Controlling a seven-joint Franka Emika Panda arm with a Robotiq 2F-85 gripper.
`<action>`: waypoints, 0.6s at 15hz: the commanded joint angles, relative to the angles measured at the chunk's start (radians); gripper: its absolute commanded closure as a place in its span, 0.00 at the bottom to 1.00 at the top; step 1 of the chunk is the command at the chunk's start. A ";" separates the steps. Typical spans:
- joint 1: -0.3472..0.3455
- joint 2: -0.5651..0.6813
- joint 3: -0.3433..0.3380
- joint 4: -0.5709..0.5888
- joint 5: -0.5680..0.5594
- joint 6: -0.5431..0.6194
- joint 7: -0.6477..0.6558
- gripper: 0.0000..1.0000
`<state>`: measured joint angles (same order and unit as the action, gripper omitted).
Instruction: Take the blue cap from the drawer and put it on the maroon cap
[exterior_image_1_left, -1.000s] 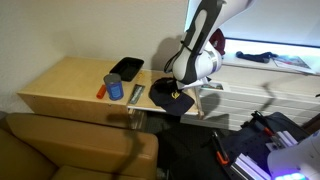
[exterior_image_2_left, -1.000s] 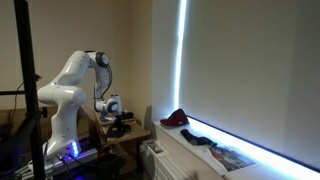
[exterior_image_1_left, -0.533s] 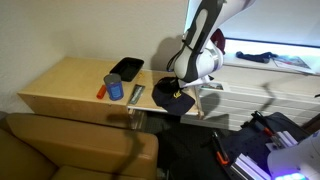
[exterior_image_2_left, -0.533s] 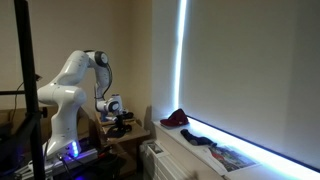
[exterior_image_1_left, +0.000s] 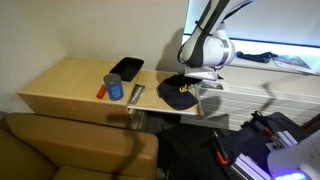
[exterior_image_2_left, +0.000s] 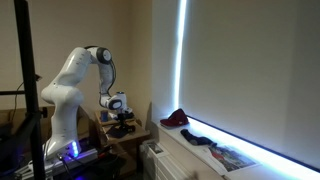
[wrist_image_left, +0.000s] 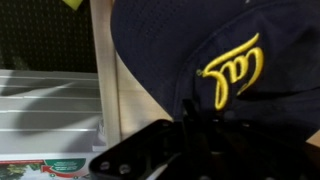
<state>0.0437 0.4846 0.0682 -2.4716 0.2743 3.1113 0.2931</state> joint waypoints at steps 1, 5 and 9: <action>-0.206 -0.203 0.104 -0.151 0.052 0.001 -0.062 0.99; -0.320 -0.382 0.069 -0.208 0.042 0.093 -0.098 0.99; -0.372 -0.404 0.095 -0.171 0.027 0.059 -0.106 0.96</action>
<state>-0.3291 0.0789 0.1640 -2.6435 0.3016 3.1700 0.1873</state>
